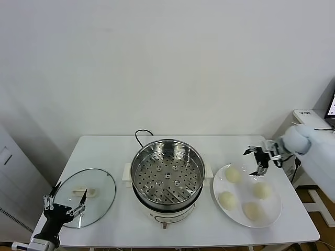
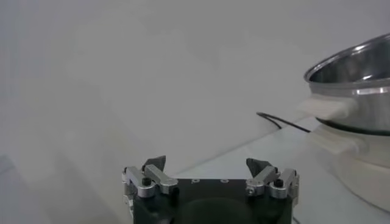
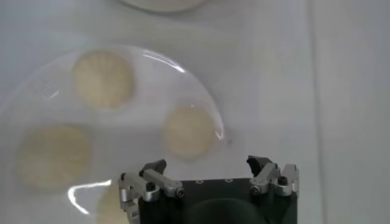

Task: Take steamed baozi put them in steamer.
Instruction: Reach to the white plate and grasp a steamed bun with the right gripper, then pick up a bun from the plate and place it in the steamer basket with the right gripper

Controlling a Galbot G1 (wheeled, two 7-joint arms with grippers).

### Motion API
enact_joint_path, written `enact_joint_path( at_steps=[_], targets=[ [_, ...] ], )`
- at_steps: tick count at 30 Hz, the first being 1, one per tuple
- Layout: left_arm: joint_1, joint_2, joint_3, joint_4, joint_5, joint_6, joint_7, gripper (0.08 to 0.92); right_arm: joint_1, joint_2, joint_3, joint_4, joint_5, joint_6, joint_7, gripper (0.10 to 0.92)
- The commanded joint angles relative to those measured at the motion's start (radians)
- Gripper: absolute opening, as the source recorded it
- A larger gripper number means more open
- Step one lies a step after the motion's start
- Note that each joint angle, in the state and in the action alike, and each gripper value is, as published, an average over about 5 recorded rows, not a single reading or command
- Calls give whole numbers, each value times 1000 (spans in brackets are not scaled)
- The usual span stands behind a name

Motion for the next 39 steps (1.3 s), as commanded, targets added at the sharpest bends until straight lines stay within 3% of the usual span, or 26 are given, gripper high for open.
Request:
enact_joint_path(
  at_steps=[1, 17, 30, 36, 39],
  targets=[
    [2, -1, -16, 0, -1, 1, -1, 823, 80, 142, -146, -145, -64, 19, 11, 823],
    [5, -1, -30, -3, -2, 0, -2, 823, 53, 161, -146, -170, -110, 23, 27, 795],
    [13, 3, -41, -2, -7, -6, -1, 823, 121, 114, -206, -114, -74, 25, 16, 457],
    [11, 10, -48, -5, -10, -6, -1, 823, 411, 84, -446, -66, 136, 70, -28, 311],
    [9, 12, -54, -7, -13, -6, -2, 823, 624, 121, -591, -72, 243, 143, -63, 292]
  ],
)
